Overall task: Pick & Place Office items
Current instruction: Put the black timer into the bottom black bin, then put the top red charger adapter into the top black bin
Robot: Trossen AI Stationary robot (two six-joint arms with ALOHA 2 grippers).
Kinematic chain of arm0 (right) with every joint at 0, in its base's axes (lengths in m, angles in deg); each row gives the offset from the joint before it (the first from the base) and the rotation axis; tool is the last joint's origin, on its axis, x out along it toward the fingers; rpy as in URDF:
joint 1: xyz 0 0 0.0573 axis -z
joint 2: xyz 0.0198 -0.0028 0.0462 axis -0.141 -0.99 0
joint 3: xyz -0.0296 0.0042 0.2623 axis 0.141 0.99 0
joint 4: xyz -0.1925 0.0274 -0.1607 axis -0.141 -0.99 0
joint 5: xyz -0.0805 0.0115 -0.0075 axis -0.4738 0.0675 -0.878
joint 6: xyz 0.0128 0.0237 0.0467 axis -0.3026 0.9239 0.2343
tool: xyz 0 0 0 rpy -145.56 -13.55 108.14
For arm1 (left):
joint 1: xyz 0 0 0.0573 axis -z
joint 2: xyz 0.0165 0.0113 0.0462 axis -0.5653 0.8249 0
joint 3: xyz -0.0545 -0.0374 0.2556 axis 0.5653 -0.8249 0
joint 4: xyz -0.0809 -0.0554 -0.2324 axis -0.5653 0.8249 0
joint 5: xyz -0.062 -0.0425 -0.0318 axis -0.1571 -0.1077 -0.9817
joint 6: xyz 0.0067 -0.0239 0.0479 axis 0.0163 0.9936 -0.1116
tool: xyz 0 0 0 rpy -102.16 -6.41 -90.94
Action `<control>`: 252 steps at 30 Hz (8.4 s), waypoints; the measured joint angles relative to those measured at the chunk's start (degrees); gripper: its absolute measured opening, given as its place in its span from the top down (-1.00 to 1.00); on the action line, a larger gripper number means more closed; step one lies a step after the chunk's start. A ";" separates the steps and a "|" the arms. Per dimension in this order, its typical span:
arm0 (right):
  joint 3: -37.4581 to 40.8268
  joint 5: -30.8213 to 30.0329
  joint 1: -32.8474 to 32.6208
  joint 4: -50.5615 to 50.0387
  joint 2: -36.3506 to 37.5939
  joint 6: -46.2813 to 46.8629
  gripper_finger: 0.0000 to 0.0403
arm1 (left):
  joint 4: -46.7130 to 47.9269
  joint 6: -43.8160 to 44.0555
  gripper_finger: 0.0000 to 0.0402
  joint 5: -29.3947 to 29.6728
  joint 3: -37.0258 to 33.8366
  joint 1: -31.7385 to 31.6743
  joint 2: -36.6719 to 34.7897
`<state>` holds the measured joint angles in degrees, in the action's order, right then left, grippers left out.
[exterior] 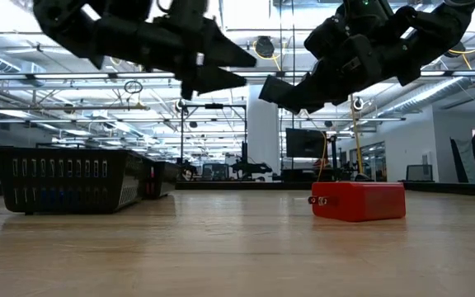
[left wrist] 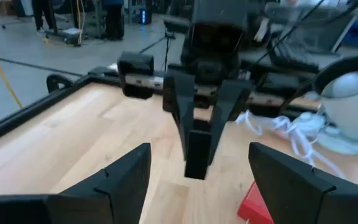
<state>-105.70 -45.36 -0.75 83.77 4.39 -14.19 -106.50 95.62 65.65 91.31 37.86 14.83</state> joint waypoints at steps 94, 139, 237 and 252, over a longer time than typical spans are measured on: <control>-0.03 1.05 0.15 -0.96 0.02 2.95 0.35 | 72.09 34.56 0.41 10.44 5.09 20.21 -12.54; -0.03 -3.24 -10.94 -6.94 4.13 6.15 0.38 | 50.85 5.91 0.01 14.61 5.18 15.04 -30.69; 0.02 -30.16 -7.17 14.45 -4.12 -26.08 -0.02 | 13.08 34.32 -0.54 -1.29 4.77 -7.91 -3.18; -0.07 -30.47 -6.82 15.92 -4.57 -25.36 -0.02 | 11.22 35.17 -0.50 -7.69 11.24 -6.85 5.24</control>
<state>-105.77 -75.83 -7.57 99.68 -0.18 -39.55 -95.28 130.79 57.96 102.55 31.01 20.07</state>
